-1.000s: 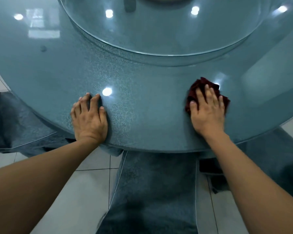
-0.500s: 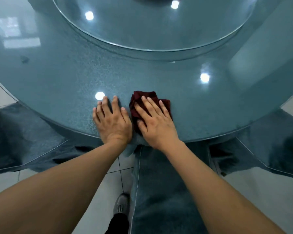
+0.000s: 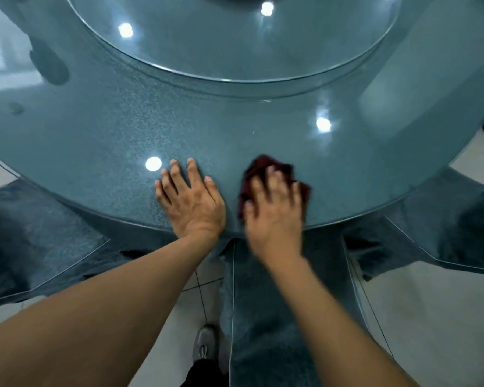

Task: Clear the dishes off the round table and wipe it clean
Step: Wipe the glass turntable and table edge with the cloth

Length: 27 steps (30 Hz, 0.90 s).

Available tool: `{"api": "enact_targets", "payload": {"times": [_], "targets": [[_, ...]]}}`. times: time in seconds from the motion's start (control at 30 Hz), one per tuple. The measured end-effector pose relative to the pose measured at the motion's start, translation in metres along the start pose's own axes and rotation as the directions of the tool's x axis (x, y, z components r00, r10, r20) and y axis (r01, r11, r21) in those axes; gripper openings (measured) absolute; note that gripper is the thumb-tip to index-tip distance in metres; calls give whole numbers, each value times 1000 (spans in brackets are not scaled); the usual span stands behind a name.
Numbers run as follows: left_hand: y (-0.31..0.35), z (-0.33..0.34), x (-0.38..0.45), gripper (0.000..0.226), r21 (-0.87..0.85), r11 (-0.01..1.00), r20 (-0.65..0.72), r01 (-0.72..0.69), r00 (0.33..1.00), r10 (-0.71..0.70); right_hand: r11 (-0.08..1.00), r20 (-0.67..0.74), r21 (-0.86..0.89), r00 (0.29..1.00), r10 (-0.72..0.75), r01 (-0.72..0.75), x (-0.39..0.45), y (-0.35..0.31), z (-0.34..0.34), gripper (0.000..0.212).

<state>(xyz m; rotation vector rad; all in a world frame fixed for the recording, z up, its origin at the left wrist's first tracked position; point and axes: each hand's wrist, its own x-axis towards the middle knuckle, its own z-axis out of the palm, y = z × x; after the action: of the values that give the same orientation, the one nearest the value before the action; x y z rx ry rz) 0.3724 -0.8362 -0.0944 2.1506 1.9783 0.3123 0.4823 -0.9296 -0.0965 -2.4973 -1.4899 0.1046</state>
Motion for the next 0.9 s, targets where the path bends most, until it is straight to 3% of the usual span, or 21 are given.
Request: {"api": "enact_targets", "payload": {"times": [0.1, 0.17, 0.23, 0.37, 0.47, 0.57, 0.63, 0.73, 0.8, 0.9], "targets": [[-4, 0, 1, 58, -34, 999, -16, -20, 1000, 20, 985, 47, 96, 988, -147, 142, -20, -32, 3, 59], [-8, -3, 0, 57, -58, 998, 14, -34, 999, 35, 964, 74, 89, 964, -257, 250, -14, -9, -2, 58], [-21, -9, 1, 54, -50, 994, 81, -99, 991, 102, 962, 83, 56, 959, -271, 267, 3, 24, -6, 59], [-74, -36, 8, 57, 72, 909, 146, -411, 906, 398, 996, 27, 33, 996, 85, -86, 68, 81, -20, 70], [-111, -50, 14, 53, 99, 897, 137, -431, 899, 417, 966, 39, 37, 967, 254, -255, 115, 92, -26, 59], [-137, -56, 18, 52, 101, 903, 78, -417, 908, 411, 954, 29, 44, 955, 294, -295, 148, 73, -20, 55], [-154, -61, 31, 50, 81, 929, 21, -362, 932, 361, 978, 44, 36, 978, 203, -204, 159, 45, -13, 54], [-179, -67, 66, 53, 93, 943, 5, -320, 947, 321, 997, 86, 50, 995, -54, 50, 152, -20, 1, 59], [-194, -70, 94, 55, 98, 949, 6, -301, 953, 302, 967, 100, 79, 964, -248, 241, 127, -74, 12, 63], [-210, -68, 142, 55, 62, 983, -30, -171, 984, 173, 861, 88, 159, 862, -500, 483, 74, -157, 35, 57]]}}
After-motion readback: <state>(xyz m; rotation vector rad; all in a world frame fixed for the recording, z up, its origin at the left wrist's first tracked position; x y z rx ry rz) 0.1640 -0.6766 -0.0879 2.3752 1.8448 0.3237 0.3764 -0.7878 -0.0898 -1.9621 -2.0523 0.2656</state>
